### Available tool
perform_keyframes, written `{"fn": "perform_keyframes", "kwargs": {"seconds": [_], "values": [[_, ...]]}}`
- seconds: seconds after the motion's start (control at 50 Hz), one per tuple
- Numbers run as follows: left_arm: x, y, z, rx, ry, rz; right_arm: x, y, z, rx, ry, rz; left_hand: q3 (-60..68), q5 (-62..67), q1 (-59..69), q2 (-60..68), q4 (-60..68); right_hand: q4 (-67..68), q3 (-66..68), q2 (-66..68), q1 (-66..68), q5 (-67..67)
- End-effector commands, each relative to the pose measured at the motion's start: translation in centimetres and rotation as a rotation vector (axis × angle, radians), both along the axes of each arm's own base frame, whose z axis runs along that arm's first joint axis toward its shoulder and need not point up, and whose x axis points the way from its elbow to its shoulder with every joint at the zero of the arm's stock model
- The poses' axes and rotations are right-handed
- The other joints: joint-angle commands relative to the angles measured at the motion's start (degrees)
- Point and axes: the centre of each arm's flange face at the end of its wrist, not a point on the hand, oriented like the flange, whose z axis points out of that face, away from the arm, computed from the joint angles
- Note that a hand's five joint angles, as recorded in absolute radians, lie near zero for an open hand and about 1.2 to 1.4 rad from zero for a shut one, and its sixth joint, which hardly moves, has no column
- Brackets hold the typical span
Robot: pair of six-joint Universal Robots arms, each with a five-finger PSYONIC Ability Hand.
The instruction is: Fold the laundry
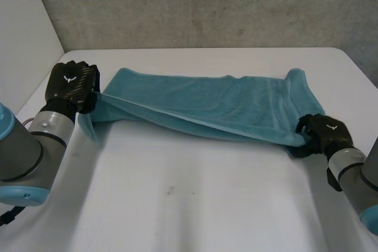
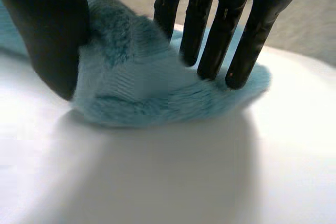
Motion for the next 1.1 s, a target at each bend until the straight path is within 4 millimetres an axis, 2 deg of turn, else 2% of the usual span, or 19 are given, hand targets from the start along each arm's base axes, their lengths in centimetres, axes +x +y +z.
{"fn": "perform_keyframes", "kwargs": {"seconds": [0.02, 0.26, 0.34, 0.36, 0.44, 0.52, 0.74, 1.0, 1.1], "values": [[0.0, 0.0, -0.3, 0.007, -0.003, 0.000, -0.6, -0.5, 0.7, -0.055, 0.059, -0.034, 11.5, 14.0, 15.0, 11.0, 11.3, 40.8, 40.7, 40.7, 46.2, 42.7], [-0.1, 0.0, -2.4, 0.072, -0.025, -0.007, -0.3, -0.2, 3.5, -0.143, 0.104, 0.006, 11.5, 14.0, 15.0, 11.0, 11.3, 41.7, 41.6, 41.6, 47.1, 43.5], [-0.1, 0.1, -3.1, 0.099, -0.035, -0.007, 0.0, 0.5, 4.5, -0.148, 0.157, 0.064, 11.5, 14.0, 15.0, 11.0, 11.3, 41.7, 41.6, 41.6, 47.1, 43.5], [0.0, 0.5, -3.7, 0.148, -0.047, -0.009, 0.0, 0.5, 4.5, -0.148, 0.157, 0.065, -1.2, 1.3, 2.3, -1.6, -1.3, 41.7, 41.6, 41.6, 47.1, 43.5], [0.1, 1.0, -4.5, 0.227, -0.065, -0.009, -0.4, 0.6, 4.5, -0.135, 0.197, 0.074, -19.1, -16.6, -15.6, -19.5, -19.2, 41.7, 41.6, 41.6, 47.1, 43.5], [0.2, 1.4, -4.9, 0.283, -0.079, -0.010, -1.0, 0.5, 4.7, -0.137, 0.224, 0.068, -22.8, -20.3, -19.3, -23.2, -23.0, 41.7, 41.6, 41.6, 47.1, 43.5], [0.3, 1.3, -5.3, 0.300, -0.084, -0.003, -2.6, -0.1, 5.5, -0.150, 0.243, 0.026, -22.6, -20.2, -19.2, -23.1, -22.8, 41.7, 41.6, 41.6, 47.1, 43.5], [0.6, 2.8, -6.4, 0.359, -0.283, -0.019, -3.2, -0.5, 5.7, -0.153, 0.247, 0.003, -22.3, -19.8, -18.8, -22.8, -22.5, 41.7, 41.6, 41.6, 47.1, 43.5], [0.8, 3.0, -6.6, 0.362, -0.301, -0.017, -3.6, -0.8, 5.8, -0.155, 0.247, -0.013, -22.1, -19.7, -18.7, -22.6, -22.3, 41.7, 41.6, 41.6, 47.1, 43.5]]}}
